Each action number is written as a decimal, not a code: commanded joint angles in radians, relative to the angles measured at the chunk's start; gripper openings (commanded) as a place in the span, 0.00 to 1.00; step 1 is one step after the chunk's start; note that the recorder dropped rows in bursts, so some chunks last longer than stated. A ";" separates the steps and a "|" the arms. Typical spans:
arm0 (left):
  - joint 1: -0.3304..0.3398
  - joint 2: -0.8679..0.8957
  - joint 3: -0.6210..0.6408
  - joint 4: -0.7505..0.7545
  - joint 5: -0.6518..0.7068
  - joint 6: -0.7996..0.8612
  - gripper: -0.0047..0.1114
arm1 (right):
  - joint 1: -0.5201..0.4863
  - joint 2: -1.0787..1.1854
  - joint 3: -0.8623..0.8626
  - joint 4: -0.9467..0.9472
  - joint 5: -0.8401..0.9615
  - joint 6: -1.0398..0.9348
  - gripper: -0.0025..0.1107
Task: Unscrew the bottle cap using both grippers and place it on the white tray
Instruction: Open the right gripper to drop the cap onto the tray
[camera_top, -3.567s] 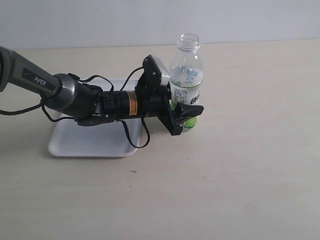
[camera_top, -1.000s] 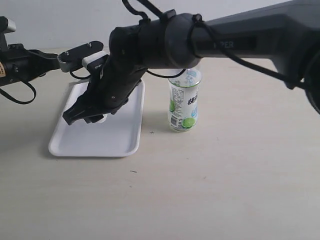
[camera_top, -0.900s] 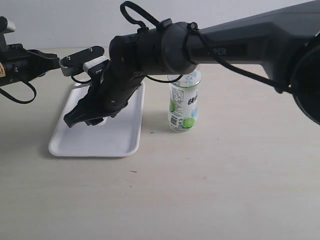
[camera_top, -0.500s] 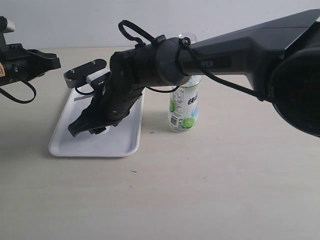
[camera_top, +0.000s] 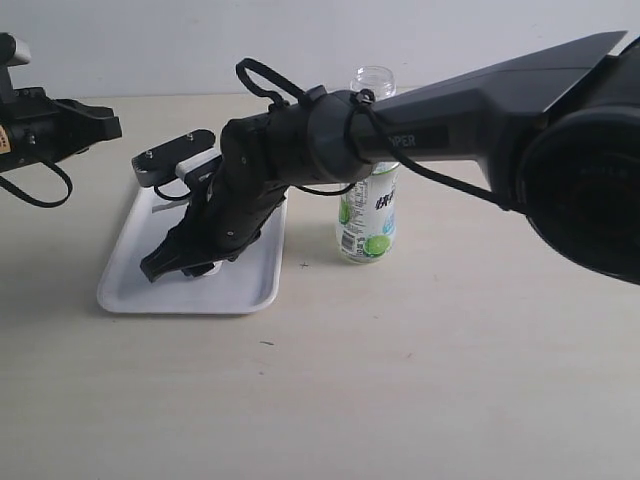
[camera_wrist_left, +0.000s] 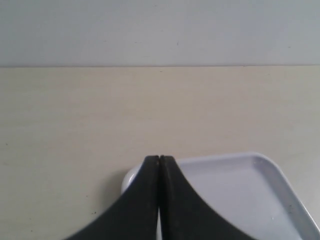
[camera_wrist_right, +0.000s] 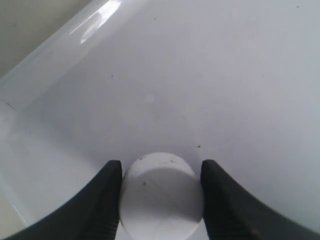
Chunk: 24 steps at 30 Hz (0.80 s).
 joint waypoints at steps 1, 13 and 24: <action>0.002 -0.009 0.003 -0.008 0.003 0.010 0.04 | 0.002 -0.003 0.000 -0.009 -0.012 0.000 0.02; 0.002 -0.009 0.003 -0.004 0.003 0.010 0.04 | 0.002 -0.004 0.000 -0.009 -0.011 0.000 0.20; 0.002 -0.009 0.003 -0.005 -0.004 0.010 0.04 | 0.002 -0.006 0.000 -0.007 -0.011 0.000 0.53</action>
